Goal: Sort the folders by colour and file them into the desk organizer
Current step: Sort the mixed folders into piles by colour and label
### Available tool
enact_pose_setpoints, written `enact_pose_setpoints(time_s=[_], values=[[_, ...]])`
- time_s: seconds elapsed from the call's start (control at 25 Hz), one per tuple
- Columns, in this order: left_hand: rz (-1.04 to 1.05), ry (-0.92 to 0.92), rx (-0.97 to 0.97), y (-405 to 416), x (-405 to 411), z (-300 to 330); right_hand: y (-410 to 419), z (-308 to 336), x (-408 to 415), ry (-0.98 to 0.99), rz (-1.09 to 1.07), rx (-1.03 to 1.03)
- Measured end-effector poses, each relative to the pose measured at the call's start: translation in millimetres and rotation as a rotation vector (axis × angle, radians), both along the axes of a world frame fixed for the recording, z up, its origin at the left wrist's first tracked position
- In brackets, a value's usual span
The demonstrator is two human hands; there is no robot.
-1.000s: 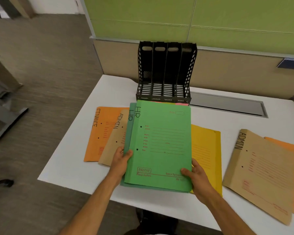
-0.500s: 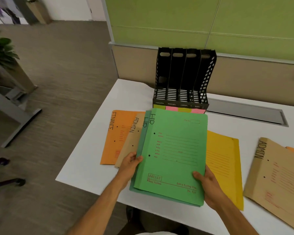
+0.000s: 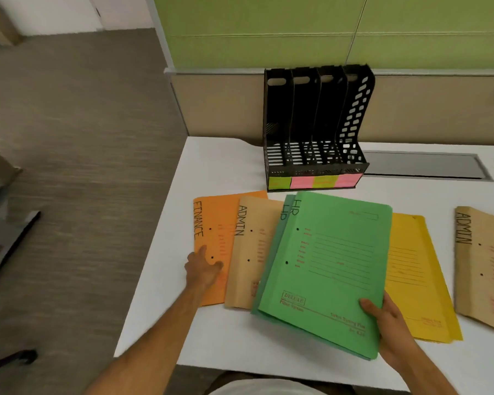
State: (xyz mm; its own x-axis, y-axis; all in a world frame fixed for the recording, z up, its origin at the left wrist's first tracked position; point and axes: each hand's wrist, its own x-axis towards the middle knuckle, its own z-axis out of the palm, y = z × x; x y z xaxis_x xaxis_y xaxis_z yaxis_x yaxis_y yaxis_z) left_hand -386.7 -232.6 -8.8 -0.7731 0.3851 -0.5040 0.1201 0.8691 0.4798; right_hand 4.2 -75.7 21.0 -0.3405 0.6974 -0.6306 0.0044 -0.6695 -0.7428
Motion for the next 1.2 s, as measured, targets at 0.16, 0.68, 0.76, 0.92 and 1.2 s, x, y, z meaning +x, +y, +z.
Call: enact_pose_setpoints(time_s=[0.16,0.68,0.76,0.92,1.2], values=[[-0.026,0.054,-0.139,17,-5,-3,-3,1,-6,-0.027,-0.062,-0.003],[0.208,-0.384,0.340,-5,-21,-16,-4,2,-1,0.003,-0.113,-0.017],[0.213,-0.437,0.370,-7,-11,-18,-2,5,-1,0.016,-0.123,-0.017],[0.138,-0.496,0.350,-1,11,-28,-1,12,-3,0.049,-0.127,0.001],[0.026,-0.554,0.400,33,59,-24,-6,17,12,0.088,-0.154,0.006]])
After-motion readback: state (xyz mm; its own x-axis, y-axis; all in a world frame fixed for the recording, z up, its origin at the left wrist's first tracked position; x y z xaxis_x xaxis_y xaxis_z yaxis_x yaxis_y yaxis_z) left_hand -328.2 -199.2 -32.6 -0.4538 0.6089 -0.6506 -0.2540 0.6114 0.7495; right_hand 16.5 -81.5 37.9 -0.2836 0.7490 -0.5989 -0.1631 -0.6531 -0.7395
